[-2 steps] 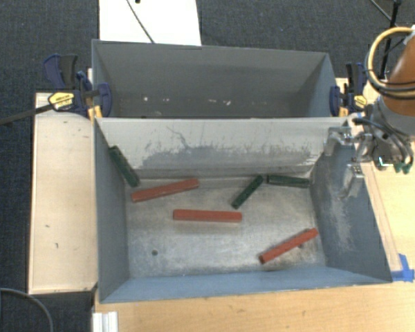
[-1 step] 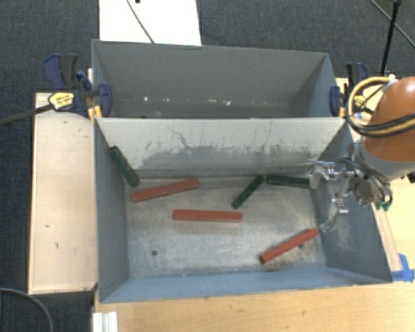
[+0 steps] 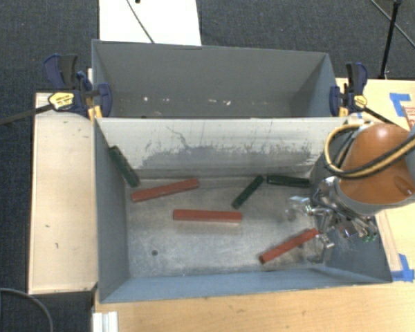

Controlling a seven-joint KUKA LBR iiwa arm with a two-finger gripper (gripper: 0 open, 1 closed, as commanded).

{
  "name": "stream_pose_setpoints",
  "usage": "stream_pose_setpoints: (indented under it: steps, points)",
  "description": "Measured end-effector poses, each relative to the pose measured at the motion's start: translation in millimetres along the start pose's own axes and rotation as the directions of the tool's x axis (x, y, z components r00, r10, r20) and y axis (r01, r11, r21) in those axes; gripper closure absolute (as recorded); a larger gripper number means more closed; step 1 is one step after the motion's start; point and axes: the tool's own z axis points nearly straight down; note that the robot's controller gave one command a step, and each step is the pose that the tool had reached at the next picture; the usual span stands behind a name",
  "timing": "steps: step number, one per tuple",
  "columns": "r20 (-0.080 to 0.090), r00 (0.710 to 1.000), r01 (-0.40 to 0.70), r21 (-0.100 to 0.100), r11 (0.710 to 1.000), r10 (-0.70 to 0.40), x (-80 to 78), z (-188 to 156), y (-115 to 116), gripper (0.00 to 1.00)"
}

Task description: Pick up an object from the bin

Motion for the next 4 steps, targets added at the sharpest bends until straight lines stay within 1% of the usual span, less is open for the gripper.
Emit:
stream_pose_setpoints:
  steps: [1, 2, 3, 4]
  points:
    - [0.004, 1.000, 0.004, 0.003, 1.000, -0.004, -1.4, -1.9, -1.2, 1.00]
    - [0.007, 0.897, 0.442, 0.007, 0.897, -0.442, -21.9, -31.9, 20.3, 1.00]
    - [0.008, 0.884, 0.467, 0.012, 0.884, -0.468, -12.2, -134.1, 23.7, 1.00]
    - [0.004, 0.885, 0.465, 0.005, 0.885, -0.465, -11.1, -129.5, 24.4, 0.00]
